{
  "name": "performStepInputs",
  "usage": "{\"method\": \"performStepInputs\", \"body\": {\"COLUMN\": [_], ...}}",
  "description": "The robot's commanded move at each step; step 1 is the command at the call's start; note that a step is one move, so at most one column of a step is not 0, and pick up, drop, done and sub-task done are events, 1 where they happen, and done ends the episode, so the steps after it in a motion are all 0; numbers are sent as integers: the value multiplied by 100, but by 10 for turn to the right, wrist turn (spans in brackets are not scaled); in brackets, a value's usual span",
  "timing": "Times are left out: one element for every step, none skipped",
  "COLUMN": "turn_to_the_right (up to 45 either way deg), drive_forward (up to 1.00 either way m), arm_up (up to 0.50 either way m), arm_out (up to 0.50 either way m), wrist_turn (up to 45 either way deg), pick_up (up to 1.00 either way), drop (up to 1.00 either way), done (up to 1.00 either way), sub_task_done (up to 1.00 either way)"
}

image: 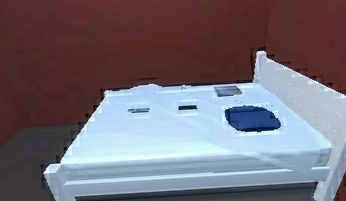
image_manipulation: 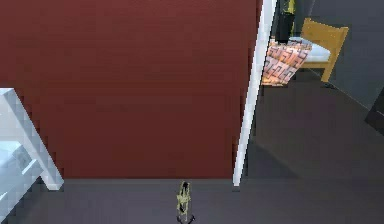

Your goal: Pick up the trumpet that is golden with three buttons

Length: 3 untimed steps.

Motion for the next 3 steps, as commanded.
{"method": "performStepInputs", "body": {"turn_to_the_right": [0, 0, 0], "drive_forward": [0, 0, 0], "arm_up": [0, 10, 0], "arm_out": [0, 0, 0], "wrist_turn": [0, 0, 0], "pick_up": [100, 0, 0], "drop": [0, 0, 0], "done": [0, 0, 100], "sub_task_done": [0, 0, 0]}}
